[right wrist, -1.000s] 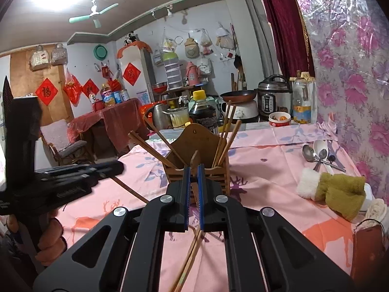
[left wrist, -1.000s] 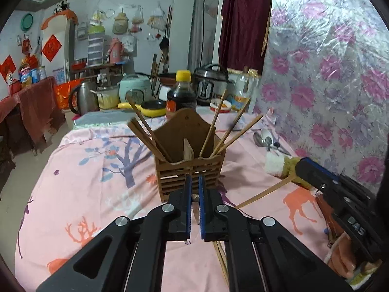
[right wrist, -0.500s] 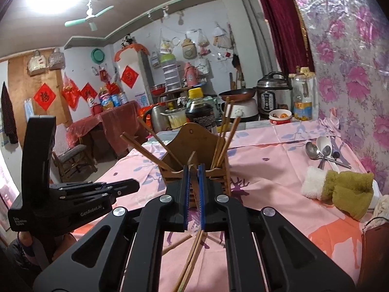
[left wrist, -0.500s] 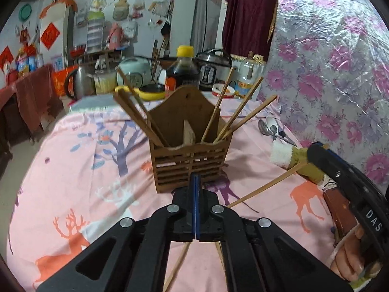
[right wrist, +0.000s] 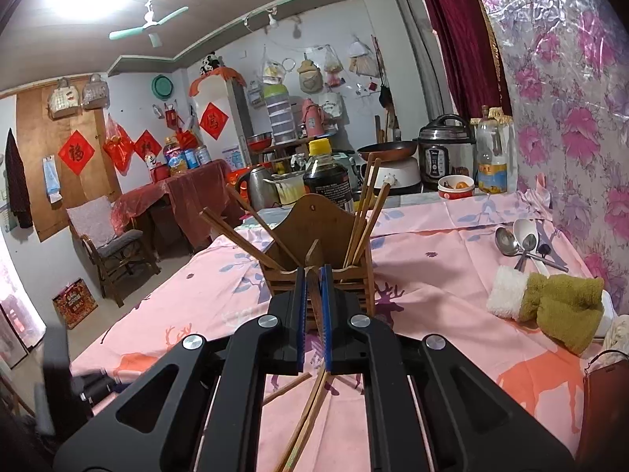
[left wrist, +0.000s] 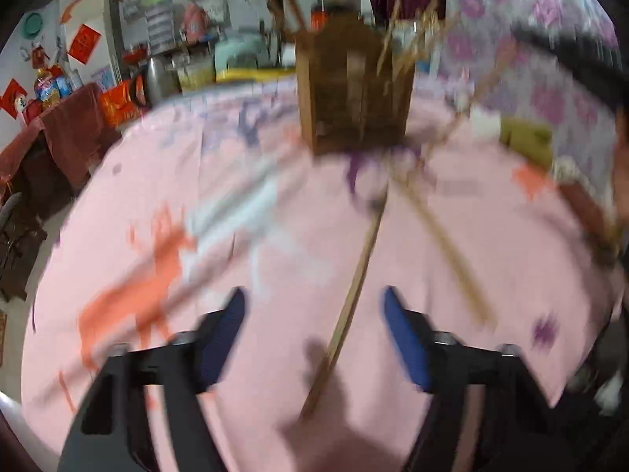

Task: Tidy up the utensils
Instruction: 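Lift both held chopsticks and carry them toward the wooden holder, then lower the chopsticks into the holder slots and open both grippers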

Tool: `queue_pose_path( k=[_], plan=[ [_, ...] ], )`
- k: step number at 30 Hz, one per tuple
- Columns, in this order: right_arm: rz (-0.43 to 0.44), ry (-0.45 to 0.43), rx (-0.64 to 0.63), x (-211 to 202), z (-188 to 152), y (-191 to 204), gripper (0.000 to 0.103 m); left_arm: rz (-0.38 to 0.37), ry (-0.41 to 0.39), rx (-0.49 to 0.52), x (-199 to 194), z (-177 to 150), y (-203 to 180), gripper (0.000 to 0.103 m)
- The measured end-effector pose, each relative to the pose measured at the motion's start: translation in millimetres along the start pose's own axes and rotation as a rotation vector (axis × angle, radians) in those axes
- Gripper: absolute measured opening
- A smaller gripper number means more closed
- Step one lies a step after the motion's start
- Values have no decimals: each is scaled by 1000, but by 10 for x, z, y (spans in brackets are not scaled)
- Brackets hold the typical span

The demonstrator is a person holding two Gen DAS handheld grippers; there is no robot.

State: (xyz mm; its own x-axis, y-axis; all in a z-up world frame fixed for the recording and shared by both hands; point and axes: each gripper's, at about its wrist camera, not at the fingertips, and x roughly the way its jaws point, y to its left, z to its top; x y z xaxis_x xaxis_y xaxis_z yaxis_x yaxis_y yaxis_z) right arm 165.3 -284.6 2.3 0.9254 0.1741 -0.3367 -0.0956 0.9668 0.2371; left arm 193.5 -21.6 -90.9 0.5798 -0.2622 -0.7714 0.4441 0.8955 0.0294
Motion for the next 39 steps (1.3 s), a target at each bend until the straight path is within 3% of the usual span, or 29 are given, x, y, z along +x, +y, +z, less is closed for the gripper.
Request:
queue_pose_path(
  k=[1, 2, 3, 6, 14, 20, 24, 26, 30, 36, 39],
  plan=[
    [1, 0, -4, -7, -7, 9, 8, -9, 31, 1, 51, -95, 37, 35],
    [2, 1, -6, -11, -9, 15, 8, -24, 65, 2, 119, -183, 53, 17],
    [1, 2, -9, -16, -14, 24, 8, -33, 71, 5, 166, -262, 46, 13],
    [-2, 4, -3, -27, -22, 26, 8, -3, 29, 33, 134, -330, -6, 13],
    [-10, 11, 9, -64, -23, -19, 8, -66, -27, -68, -60, -170, -6, 6],
    [-13, -10, 13, -110, 64, -31, 8, -85, -200, -51, -706, 458, -78, 6],
    [-2, -39, -6, -163, 246, 13, 6, -149, -236, -41, -992, 929, -120, 6],
    [-9, -61, -27, -185, 362, 37, 6, -145, -236, -35, -1088, 1172, -133, 6],
    [-20, -102, -53, -206, 622, 37, 6, -167, -170, -61, -1089, 1497, -62, 6],
    [-35, -129, -69, -141, 842, 13, 6, -125, 35, -97, -756, 1651, 102, 6],
    [-37, -147, -78, -106, 976, 28, 6, -144, 120, -106, -645, 1757, 148, 6]
  ],
)
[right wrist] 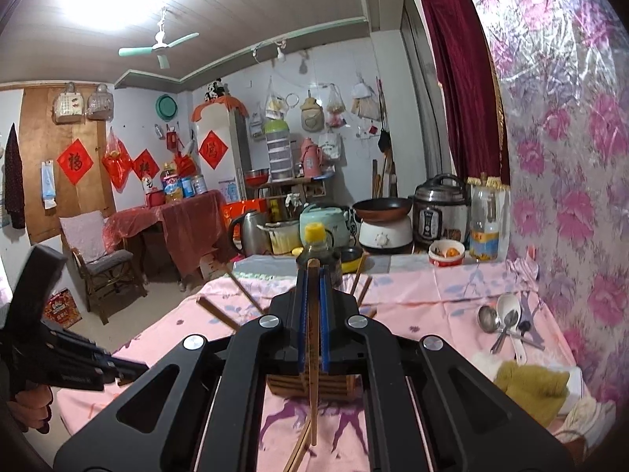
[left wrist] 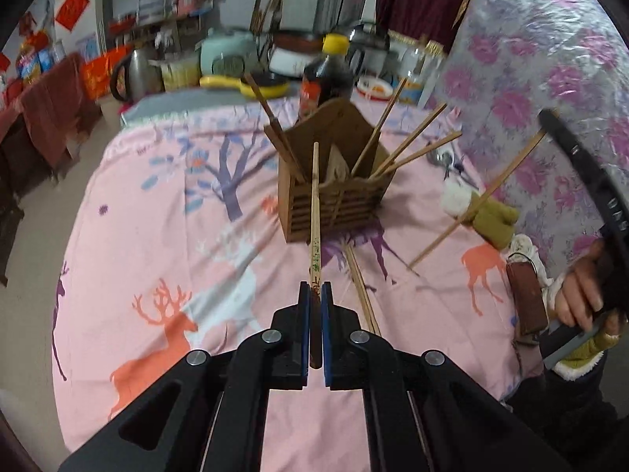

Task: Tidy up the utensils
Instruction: 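Lower the chopsticks into the holder slots and open both grippers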

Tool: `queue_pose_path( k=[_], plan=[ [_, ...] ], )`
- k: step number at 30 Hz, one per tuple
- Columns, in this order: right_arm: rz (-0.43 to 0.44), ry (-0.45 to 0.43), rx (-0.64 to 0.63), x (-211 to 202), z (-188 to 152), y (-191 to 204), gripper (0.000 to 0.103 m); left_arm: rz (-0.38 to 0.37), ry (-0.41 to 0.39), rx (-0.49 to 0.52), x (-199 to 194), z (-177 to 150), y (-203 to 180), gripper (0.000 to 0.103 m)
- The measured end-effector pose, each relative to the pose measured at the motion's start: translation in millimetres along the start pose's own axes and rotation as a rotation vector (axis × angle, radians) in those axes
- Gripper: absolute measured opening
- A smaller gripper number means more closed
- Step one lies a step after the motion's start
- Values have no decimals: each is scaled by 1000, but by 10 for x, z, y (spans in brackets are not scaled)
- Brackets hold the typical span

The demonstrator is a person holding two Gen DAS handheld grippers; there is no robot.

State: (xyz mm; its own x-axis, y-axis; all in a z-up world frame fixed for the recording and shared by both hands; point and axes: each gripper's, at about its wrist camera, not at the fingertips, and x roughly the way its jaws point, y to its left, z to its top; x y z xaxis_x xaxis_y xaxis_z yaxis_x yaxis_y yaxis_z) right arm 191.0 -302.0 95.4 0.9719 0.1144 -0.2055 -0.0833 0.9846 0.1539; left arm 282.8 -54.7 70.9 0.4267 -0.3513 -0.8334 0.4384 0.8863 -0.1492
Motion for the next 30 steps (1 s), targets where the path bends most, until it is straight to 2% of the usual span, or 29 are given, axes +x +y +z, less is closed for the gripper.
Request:
queue_pose_path(
  k=[3, 5, 8, 11, 16, 19, 21, 23, 24, 25, 26, 27, 30],
  plan=[
    [0, -21, -12, 63, 139, 39, 6, -30, 107, -22, 82, 158, -1, 6],
    [1, -41, -19, 127, 263, 56, 6, -24, 137, -28, 97, 270, -14, 6],
    [5, -77, -20, 233, 454, 80, 6, 15, 137, -16, 81, 515, -85, 6],
    [-9, -120, -26, 434, 654, 125, 6, 18, 127, -17, 94, 780, -124, 6],
    [-44, -74, -48, 889, 579, 166, 6, 14, 166, -44, 280, 1084, -140, 7],
    [-66, -40, -38, 1172, 438, 111, 6, 17, 137, -57, 437, 1319, -90, 6],
    [-73, -17, -15, 1326, 356, 58, 6, 5, 89, -78, 529, 1480, -31, 6],
    [-60, 21, -14, 1459, 290, 40, 7, -35, 6, -106, 563, 1605, 22, 7],
    [-67, 40, -29, 1514, 245, 41, 8, -40, -32, -108, 559, 1645, 31, 19],
    [-79, 52, -45, 1540, 208, 41, 9, -27, -83, -107, 534, 1679, 34, 36],
    [-77, 70, -55, 1555, 189, 31, 13, -16, -109, -109, 524, 1706, 23, 65],
    [-71, 83, -57, 1556, 176, 29, 13, -4, -158, -115, 470, 1720, 27, 79],
    [-74, 77, -53, 1435, 169, -16, 13, -28, -233, -107, 288, 1725, 28, 79]
  ],
)
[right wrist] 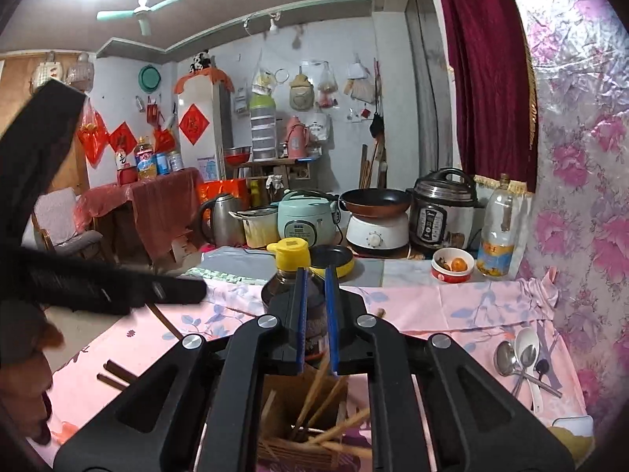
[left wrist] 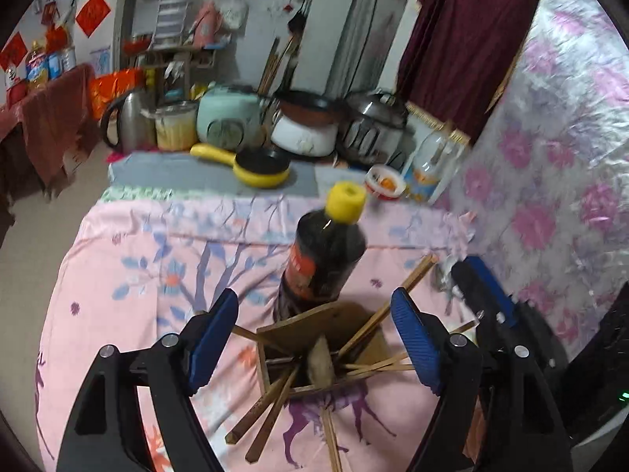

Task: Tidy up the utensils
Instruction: 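Lower the chopsticks into the holder slots and open both grippers, then move both open grippers back to the last chopsticks on the sheet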

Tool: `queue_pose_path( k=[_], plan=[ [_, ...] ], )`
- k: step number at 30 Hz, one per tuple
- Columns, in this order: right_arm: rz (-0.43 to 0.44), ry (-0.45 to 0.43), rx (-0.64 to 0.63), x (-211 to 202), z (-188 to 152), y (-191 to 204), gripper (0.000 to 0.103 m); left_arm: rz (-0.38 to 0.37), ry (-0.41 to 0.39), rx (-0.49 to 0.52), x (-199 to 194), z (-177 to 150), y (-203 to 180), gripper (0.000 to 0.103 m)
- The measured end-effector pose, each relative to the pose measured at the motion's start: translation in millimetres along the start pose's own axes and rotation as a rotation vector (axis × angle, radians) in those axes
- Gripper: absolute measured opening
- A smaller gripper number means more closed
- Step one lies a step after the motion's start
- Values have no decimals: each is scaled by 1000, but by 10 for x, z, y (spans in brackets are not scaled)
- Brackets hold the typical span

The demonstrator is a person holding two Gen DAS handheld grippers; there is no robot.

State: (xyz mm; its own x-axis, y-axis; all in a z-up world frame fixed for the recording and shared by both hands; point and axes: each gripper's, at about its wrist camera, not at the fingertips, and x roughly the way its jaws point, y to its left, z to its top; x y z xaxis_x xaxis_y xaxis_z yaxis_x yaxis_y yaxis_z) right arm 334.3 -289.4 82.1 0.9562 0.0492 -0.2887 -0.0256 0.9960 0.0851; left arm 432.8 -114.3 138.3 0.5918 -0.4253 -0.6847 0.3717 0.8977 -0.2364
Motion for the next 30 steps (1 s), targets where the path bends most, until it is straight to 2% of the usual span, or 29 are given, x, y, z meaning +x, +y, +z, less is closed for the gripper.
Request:
queue_pose_path(
  k=[3, 5, 6, 7, 9, 10, 11, 14, 16, 17, 22, 25, 30],
  plan=[
    [3, -15, 14, -198, -20, -43, 13, -21, -43, 1, -235, -15, -4, 79],
    [4, -22, 22, -346, -46, -51, 13, -2, -80, 25, -406, -99, -24, 81],
    [2, -24, 31, -447, -80, -58, 14, 30, -110, 42, -518, -187, -40, 86],
    [6, -25, 46, -555, -127, -69, 17, 51, -129, 53, -587, -269, -43, 89],
    [2, -19, 75, -736, -242, -85, 36, 89, -170, 77, -726, -487, -43, 95],
    [-10, -22, 87, -866, -347, -86, 51, 120, -187, 96, -785, -645, -39, 96],
    [-17, -24, 90, -936, -412, -85, 58, 147, -199, 112, -816, -800, -31, 98],
    [-32, 0, 85, -1257, -783, -65, 60, 230, -206, 156, -821, -1279, 26, 98],
    [-47, 30, 95, -1443, -1085, -66, 63, 269, -178, 179, -751, -1728, 93, 98],
    [-55, 52, 98, -1530, -1261, -59, 65, 286, -139, 194, -655, -2009, 123, 98],
    [-69, 181, 163, -1785, -1910, -114, 66, 257, 70, 256, -236, -3091, 182, 98],
    [-59, 231, 204, -1827, -2082, -198, 66, 221, 135, 265, -137, -3479, 172, 98],
    [-52, 247, 220, -1847, -2176, -252, 66, 148, 183, 279, -52, -3729, 19, 98]
  ],
)
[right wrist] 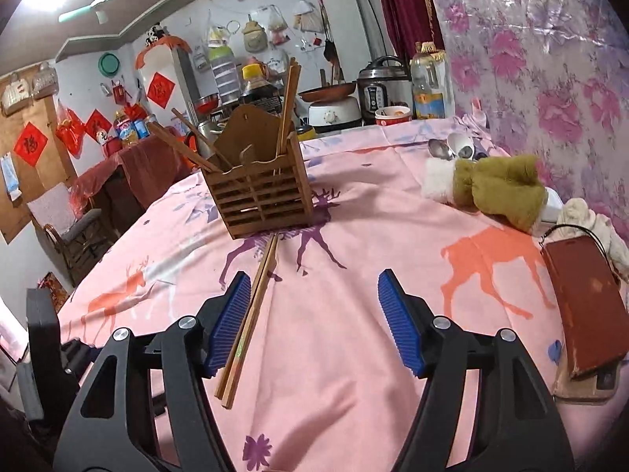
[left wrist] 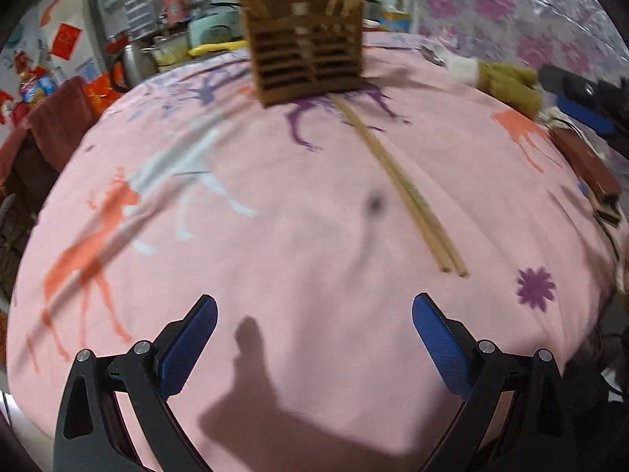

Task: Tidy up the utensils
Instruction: 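Move both open grippers back to the last chopsticks on the sheet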

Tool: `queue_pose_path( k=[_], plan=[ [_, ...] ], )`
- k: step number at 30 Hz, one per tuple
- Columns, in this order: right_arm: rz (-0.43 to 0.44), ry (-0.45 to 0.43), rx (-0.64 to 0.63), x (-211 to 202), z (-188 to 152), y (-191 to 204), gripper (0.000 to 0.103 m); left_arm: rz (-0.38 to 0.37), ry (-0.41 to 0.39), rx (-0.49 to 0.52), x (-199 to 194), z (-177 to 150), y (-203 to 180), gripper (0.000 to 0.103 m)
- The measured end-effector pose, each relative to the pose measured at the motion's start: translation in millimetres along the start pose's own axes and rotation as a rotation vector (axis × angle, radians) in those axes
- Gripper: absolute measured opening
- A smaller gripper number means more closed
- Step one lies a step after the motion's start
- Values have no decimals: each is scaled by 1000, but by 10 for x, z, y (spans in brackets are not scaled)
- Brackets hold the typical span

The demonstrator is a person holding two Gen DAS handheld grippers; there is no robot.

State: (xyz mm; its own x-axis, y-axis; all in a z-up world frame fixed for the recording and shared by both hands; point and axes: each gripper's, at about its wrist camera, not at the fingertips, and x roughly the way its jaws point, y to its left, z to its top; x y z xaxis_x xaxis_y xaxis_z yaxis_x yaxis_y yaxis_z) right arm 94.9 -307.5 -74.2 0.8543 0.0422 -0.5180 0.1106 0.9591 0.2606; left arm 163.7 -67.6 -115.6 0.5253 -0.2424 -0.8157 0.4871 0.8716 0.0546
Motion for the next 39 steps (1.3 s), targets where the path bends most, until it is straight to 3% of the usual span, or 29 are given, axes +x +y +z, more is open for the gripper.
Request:
queue_pose_path(
  k=[6, 13, 39],
  plan=[
    [21, 0, 30, -2, -15, -67, 66, 12, 9, 60, 176, 99, -264, 98],
    [38, 19, 46, 61, -43, -93, 66, -19, 15, -12, 290, 180, -215, 99],
    [32, 82, 6, 194, -135, 40, 72, -16, -18, -40, 280, 158, -190, 99]
  ],
)
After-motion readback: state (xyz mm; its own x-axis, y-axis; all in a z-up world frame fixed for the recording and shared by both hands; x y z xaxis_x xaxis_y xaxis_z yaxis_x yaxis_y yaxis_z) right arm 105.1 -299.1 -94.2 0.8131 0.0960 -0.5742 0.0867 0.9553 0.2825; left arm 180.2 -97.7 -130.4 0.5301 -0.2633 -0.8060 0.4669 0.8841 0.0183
